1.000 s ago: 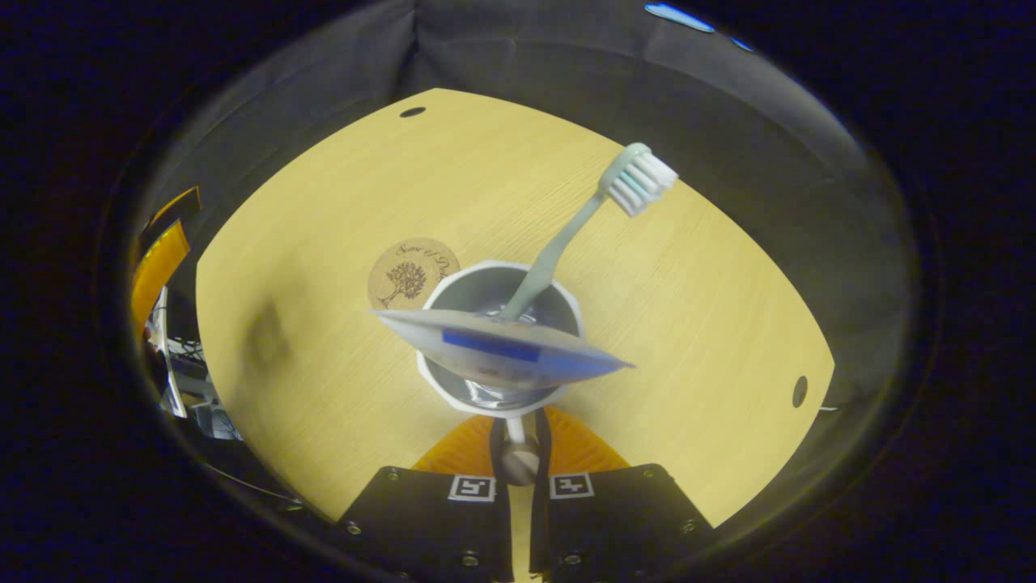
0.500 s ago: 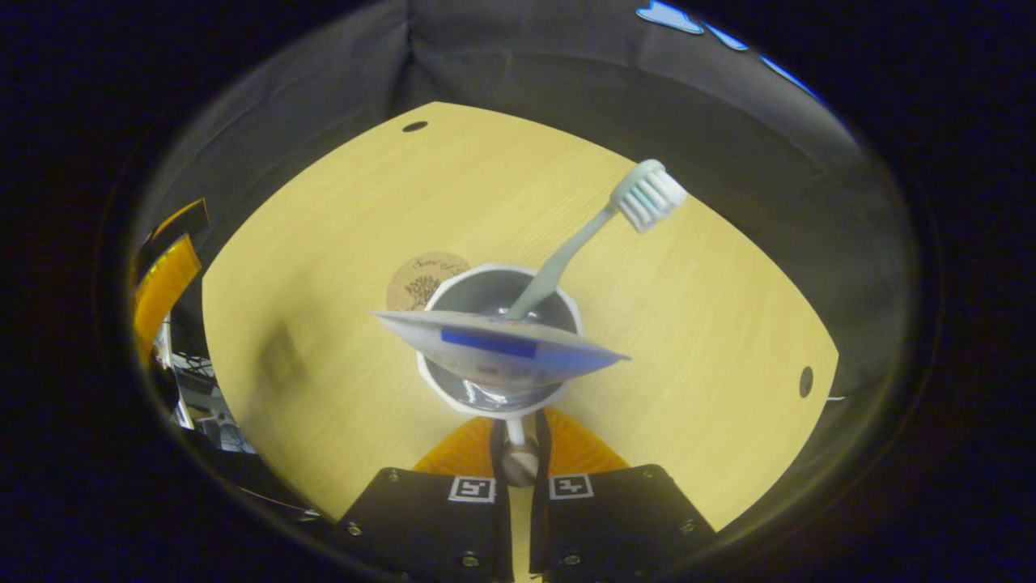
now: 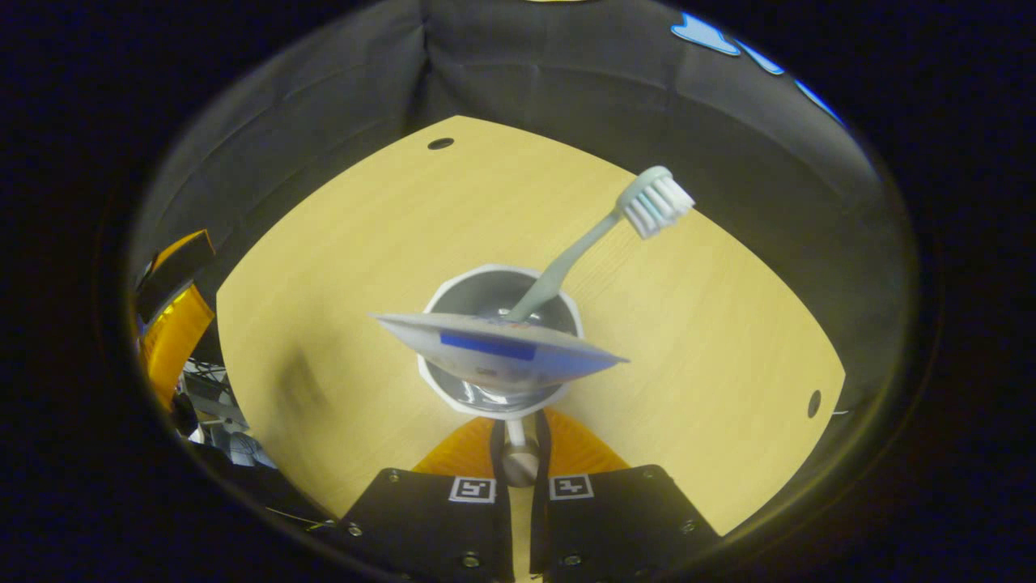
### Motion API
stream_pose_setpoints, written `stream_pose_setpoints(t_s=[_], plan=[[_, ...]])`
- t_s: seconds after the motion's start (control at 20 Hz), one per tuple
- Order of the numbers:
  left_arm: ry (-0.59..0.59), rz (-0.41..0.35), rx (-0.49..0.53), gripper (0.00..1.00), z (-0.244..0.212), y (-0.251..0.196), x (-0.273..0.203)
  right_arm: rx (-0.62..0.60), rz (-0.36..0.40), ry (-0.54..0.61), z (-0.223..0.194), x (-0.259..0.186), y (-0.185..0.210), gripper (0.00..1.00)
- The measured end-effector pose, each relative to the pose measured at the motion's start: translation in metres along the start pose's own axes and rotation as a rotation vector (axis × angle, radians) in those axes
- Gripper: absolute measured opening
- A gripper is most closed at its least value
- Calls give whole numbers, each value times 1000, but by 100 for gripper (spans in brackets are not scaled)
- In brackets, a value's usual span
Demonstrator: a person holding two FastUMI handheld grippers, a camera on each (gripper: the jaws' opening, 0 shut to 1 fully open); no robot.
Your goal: Put the toothbrush and toothpaste on the desktop into the cup, then pick up the cup and place it on the coaster on the desktop.
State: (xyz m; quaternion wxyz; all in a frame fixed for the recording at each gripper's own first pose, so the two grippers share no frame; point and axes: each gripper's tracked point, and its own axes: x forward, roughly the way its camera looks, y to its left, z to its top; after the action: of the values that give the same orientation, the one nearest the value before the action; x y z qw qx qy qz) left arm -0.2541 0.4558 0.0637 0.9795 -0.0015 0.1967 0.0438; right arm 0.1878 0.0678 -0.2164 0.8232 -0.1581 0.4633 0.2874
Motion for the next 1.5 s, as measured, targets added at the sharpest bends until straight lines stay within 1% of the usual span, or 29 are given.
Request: stream_pose_setpoints(t_s=[0.3,0.35,0.4,0.65,0.9,0.95,1.0,1.05,1.35,1.4,1.45,1.5], plan=[[7,34,-11,90,-2,31,-6,-33,11,16,14,16,18,9],[11,38,-13,90,-2,34,-7,-36,12,19,16,19,21,12],[14,40,-13,90,-3,37,-7,-40,12,23,16,21,20,10],[24,53,-8,90,-4,53,-8,-62,-6,47,20,37,32,10],[28,37,3,90,0,50,-1,-56,-19,53,19,33,34,9],[27,32,7,90,3,47,0,-54,-15,52,18,34,33,13],[25,27,11,89,5,45,1,-54,-11,53,17,33,33,13],[22,23,15,89,6,43,1,-54,-5,45,16,33,35,16],[19,2,29,89,12,28,6,-57,4,43,15,33,38,16],[19,1,29,90,12,26,6,-56,9,37,16,34,38,17],[21,-1,28,89,12,25,7,-55,10,34,16,34,39,19],[23,-2,27,89,11,23,7,-56,11,33,16,32,39,19]])
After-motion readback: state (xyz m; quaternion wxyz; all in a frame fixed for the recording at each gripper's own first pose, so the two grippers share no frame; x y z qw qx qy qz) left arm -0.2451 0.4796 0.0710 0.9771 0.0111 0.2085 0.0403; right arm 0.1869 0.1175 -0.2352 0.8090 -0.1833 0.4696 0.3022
